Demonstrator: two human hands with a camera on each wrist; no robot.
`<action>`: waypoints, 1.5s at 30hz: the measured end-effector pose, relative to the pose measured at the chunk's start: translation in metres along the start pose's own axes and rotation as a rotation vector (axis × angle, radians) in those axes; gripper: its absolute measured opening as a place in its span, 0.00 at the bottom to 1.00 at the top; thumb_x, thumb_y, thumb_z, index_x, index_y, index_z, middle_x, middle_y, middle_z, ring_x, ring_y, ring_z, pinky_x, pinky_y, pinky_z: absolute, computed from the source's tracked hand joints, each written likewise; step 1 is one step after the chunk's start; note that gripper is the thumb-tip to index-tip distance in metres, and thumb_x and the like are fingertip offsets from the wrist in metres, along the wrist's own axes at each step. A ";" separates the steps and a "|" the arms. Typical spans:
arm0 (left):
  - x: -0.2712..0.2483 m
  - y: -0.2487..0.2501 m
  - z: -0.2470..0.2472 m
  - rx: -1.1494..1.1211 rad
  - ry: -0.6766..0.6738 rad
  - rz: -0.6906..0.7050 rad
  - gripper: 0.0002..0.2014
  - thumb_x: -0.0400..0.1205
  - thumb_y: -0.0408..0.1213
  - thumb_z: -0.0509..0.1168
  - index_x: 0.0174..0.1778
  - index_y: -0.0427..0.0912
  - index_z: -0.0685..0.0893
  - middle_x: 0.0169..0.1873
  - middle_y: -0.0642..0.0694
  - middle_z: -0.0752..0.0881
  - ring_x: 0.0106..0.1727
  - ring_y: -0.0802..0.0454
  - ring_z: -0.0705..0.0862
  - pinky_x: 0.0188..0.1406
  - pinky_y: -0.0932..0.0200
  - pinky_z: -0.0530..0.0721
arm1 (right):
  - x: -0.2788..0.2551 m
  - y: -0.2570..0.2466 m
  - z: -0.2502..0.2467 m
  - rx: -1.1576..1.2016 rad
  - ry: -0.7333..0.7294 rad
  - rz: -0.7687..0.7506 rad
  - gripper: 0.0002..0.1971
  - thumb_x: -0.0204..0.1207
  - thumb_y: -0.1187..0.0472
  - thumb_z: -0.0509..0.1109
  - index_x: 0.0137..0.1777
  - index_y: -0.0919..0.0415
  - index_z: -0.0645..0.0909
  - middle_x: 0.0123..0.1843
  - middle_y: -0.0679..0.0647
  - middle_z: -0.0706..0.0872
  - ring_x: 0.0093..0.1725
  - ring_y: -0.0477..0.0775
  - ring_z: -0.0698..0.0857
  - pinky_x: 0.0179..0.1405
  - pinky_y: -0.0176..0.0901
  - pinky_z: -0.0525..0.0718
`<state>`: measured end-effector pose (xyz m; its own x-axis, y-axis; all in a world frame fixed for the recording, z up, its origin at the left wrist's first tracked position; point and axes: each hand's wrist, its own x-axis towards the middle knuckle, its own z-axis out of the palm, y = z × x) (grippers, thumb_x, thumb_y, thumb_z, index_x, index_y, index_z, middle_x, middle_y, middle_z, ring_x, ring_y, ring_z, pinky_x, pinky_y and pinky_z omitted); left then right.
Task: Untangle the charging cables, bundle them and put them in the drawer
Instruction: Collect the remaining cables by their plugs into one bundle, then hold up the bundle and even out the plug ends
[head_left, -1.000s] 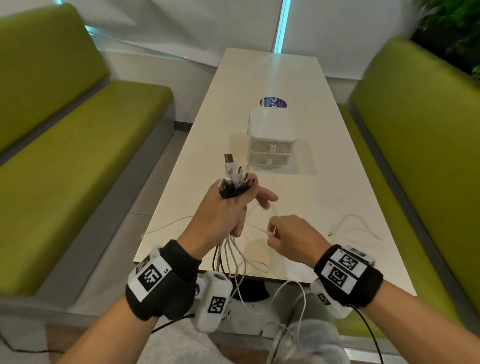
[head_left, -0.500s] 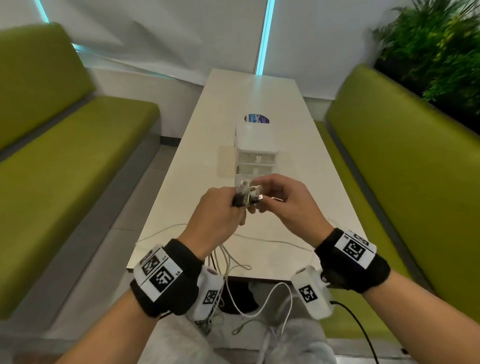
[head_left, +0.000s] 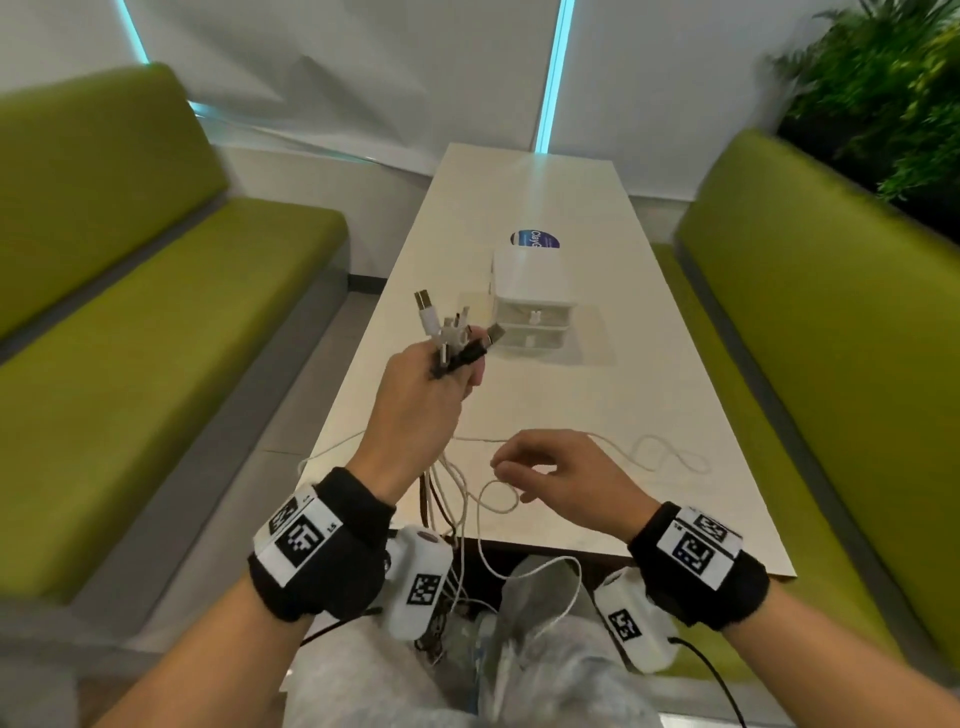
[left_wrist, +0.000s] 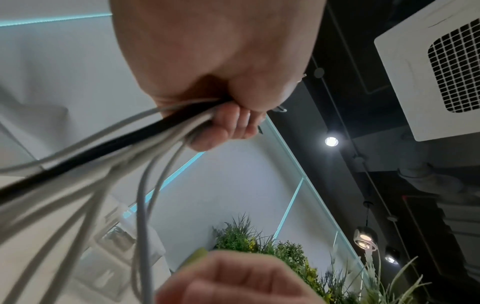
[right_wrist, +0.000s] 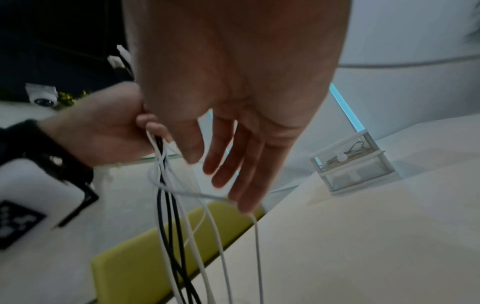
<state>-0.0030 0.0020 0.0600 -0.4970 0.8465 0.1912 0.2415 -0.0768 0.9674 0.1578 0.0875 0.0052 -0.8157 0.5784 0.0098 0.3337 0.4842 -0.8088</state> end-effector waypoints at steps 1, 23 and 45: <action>0.002 -0.002 -0.001 -0.007 0.006 -0.011 0.22 0.87 0.36 0.58 0.25 0.52 0.78 0.21 0.57 0.72 0.24 0.56 0.67 0.25 0.59 0.66 | 0.000 0.000 -0.002 0.077 0.071 -0.002 0.03 0.79 0.59 0.72 0.49 0.56 0.86 0.41 0.49 0.90 0.43 0.47 0.88 0.43 0.49 0.90; 0.102 -0.052 -0.090 0.135 0.151 -0.102 0.21 0.78 0.46 0.72 0.23 0.51 0.70 0.21 0.55 0.68 0.27 0.56 0.64 0.26 0.59 0.64 | 0.197 -0.002 0.138 -0.461 -0.606 0.037 0.10 0.78 0.54 0.65 0.35 0.50 0.71 0.36 0.50 0.78 0.39 0.56 0.79 0.38 0.46 0.76; 0.120 0.050 -0.308 0.077 0.216 0.077 0.22 0.85 0.34 0.65 0.23 0.54 0.83 0.14 0.65 0.69 0.17 0.66 0.66 0.19 0.73 0.61 | 0.305 -0.128 0.299 -0.402 -0.908 0.223 0.15 0.87 0.65 0.57 0.44 0.73 0.81 0.48 0.68 0.84 0.56 0.65 0.82 0.65 0.57 0.78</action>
<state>-0.3069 -0.0623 0.1828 -0.6392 0.7068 0.3030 0.3443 -0.0893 0.9346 -0.2749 0.0056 -0.0645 -0.7100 0.0463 -0.7027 0.5197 0.7078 -0.4784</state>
